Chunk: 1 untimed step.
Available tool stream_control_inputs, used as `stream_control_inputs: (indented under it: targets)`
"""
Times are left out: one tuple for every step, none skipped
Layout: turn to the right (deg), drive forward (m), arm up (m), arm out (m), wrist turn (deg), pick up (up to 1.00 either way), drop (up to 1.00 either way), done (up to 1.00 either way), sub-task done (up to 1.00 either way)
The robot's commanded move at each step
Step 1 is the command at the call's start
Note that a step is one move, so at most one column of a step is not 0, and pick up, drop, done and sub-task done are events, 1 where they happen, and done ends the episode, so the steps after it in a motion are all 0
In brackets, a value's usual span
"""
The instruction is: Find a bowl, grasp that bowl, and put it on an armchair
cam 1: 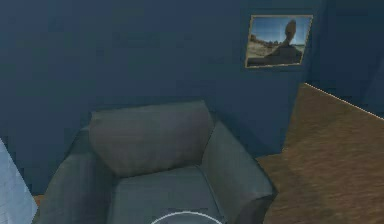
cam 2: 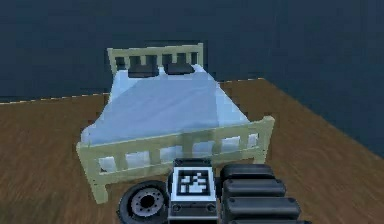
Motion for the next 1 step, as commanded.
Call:
stream_control_inputs:
  targets:
    - [-18.0, 0.00, 0.00, 0.00, 0.0, 0.00, 0.00, 0.00, 0.00]
